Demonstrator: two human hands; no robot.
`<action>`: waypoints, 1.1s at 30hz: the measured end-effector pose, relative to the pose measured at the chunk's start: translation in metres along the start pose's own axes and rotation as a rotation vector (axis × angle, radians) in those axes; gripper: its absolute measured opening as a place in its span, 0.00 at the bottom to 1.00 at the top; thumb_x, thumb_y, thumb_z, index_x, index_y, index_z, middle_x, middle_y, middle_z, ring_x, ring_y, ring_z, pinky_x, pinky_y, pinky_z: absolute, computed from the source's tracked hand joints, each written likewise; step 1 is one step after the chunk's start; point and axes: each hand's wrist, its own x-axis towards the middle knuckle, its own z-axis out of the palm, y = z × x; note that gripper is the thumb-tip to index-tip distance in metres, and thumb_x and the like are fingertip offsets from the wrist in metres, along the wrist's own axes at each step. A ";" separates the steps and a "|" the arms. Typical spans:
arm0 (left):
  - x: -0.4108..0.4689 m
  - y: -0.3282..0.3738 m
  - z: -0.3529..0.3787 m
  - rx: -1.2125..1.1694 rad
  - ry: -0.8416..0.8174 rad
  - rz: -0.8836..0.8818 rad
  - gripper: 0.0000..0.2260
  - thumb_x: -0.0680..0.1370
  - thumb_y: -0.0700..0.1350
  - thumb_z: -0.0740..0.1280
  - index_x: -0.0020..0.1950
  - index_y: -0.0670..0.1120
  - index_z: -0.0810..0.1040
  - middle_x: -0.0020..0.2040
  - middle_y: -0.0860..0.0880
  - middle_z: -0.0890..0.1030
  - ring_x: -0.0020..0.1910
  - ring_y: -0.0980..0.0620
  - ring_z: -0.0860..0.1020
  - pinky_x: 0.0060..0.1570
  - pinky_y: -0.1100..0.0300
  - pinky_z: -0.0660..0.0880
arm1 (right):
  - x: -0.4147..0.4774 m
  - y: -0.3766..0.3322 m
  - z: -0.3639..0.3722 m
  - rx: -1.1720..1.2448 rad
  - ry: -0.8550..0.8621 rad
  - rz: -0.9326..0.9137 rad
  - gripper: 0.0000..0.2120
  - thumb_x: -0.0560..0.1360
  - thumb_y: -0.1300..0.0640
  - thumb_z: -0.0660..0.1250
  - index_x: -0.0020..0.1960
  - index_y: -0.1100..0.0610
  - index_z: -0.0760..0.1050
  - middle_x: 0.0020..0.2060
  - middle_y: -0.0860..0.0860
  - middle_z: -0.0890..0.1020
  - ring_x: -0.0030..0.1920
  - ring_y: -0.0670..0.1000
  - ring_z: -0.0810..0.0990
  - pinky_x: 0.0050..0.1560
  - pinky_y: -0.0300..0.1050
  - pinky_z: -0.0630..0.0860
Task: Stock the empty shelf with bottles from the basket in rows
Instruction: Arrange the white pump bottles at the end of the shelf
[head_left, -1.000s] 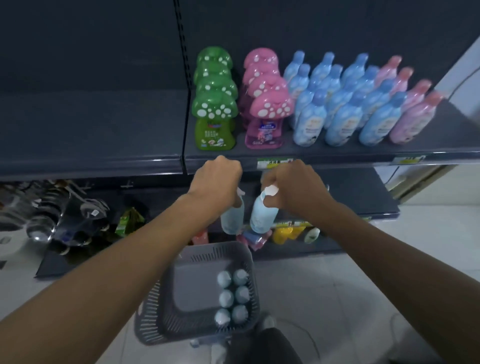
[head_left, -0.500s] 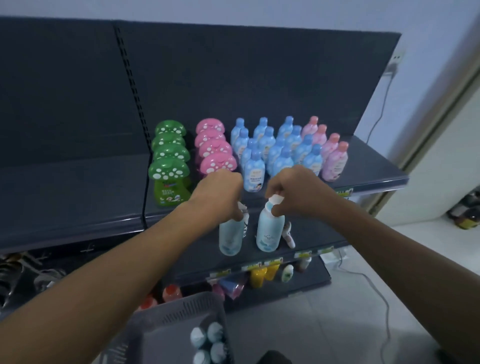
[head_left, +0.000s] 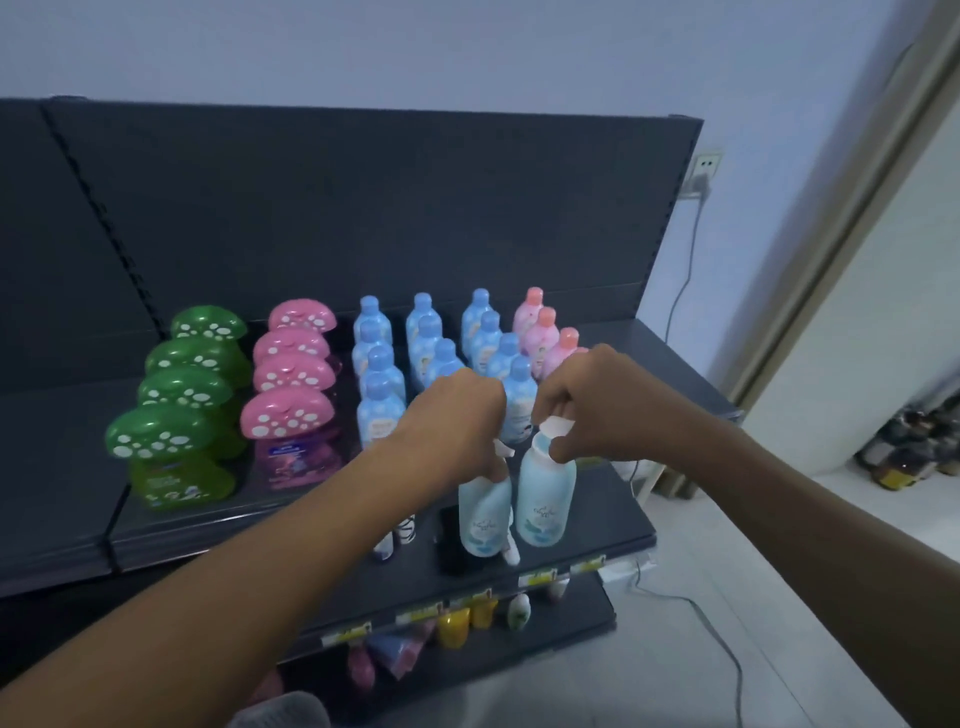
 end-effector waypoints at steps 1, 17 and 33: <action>0.009 0.009 0.000 0.001 0.001 -0.001 0.16 0.67 0.53 0.80 0.49 0.46 0.84 0.47 0.48 0.81 0.44 0.46 0.80 0.41 0.52 0.81 | 0.001 0.013 -0.005 -0.012 -0.004 -0.008 0.11 0.62 0.55 0.77 0.45 0.50 0.86 0.32 0.38 0.75 0.36 0.42 0.74 0.40 0.36 0.71; 0.147 0.110 0.005 -0.119 -0.015 -0.061 0.10 0.66 0.50 0.77 0.43 0.47 0.85 0.38 0.49 0.83 0.40 0.49 0.82 0.39 0.51 0.83 | 0.073 0.212 -0.053 -0.011 -0.115 -0.030 0.13 0.62 0.55 0.76 0.47 0.50 0.86 0.41 0.42 0.85 0.42 0.42 0.82 0.45 0.40 0.80; 0.250 0.135 -0.017 -0.111 0.064 -0.145 0.12 0.64 0.55 0.78 0.43 0.52 0.85 0.37 0.55 0.82 0.42 0.52 0.79 0.44 0.53 0.79 | 0.166 0.293 -0.039 0.075 -0.085 -0.072 0.12 0.63 0.55 0.80 0.36 0.43 0.78 0.35 0.39 0.80 0.39 0.43 0.80 0.36 0.36 0.71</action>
